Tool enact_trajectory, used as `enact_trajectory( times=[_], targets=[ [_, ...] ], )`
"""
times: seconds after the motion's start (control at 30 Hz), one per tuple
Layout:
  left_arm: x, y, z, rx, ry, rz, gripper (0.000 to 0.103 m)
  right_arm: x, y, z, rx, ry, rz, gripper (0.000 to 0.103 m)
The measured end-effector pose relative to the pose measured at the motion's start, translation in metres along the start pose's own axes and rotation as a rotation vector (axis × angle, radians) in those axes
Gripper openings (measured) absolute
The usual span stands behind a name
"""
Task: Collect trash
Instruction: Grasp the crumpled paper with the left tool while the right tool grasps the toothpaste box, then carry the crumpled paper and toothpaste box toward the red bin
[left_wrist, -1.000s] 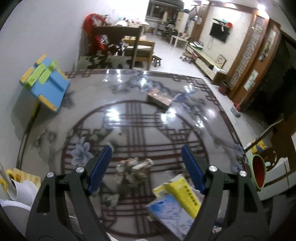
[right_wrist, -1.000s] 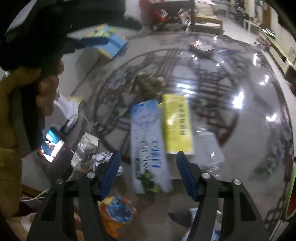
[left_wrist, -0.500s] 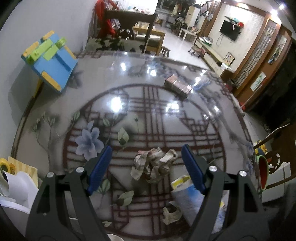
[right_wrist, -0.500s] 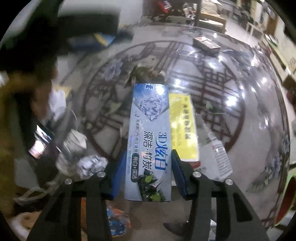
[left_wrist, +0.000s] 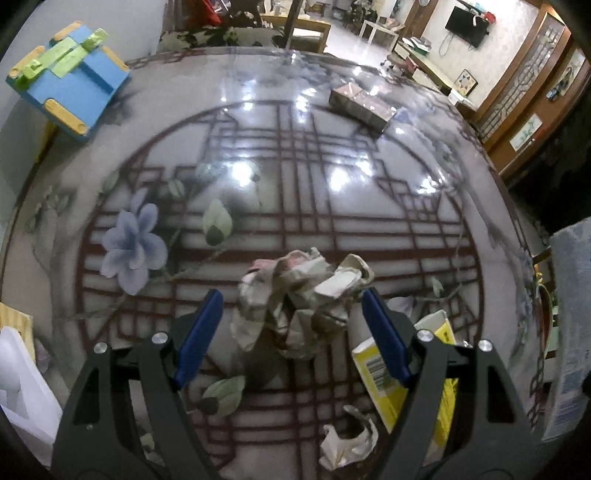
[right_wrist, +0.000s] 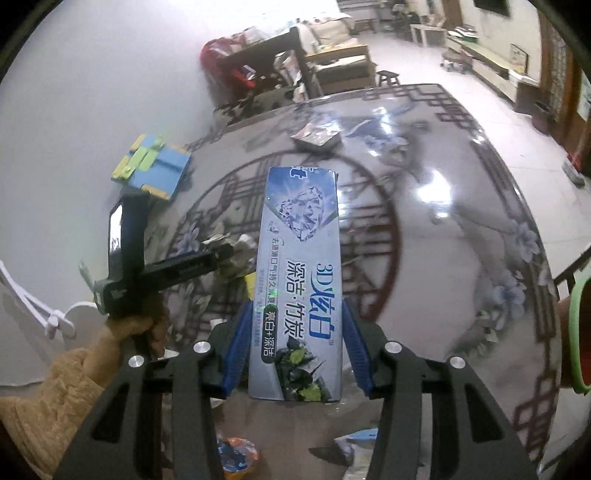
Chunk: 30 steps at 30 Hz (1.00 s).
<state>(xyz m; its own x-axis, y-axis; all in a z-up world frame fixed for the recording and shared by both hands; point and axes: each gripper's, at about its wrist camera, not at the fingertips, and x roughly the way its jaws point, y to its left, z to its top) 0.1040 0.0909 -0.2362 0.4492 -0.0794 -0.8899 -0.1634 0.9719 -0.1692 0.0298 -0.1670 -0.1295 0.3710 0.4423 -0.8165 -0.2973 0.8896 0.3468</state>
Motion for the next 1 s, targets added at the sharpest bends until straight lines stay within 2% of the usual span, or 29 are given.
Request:
enact_trajectory(
  times=[0.37,0.73,1.0],
  targets=[
    [0.02,-0.006,0.007,-0.032,0.018,0.001,0.074,0.005,-0.008,-0.009,0.042,0.021,0.008,0.046],
    [0.015,-0.004,0.008,-0.038,0.003,-0.015,0.052,0.015,-0.001,-0.012,0.027,0.052,0.033,0.047],
    [-0.018,-0.009,0.01,-0.05,-0.068,-0.027,0.048,0.012,-0.003,-0.012,0.035,0.034,0.037,0.047]
  ],
)
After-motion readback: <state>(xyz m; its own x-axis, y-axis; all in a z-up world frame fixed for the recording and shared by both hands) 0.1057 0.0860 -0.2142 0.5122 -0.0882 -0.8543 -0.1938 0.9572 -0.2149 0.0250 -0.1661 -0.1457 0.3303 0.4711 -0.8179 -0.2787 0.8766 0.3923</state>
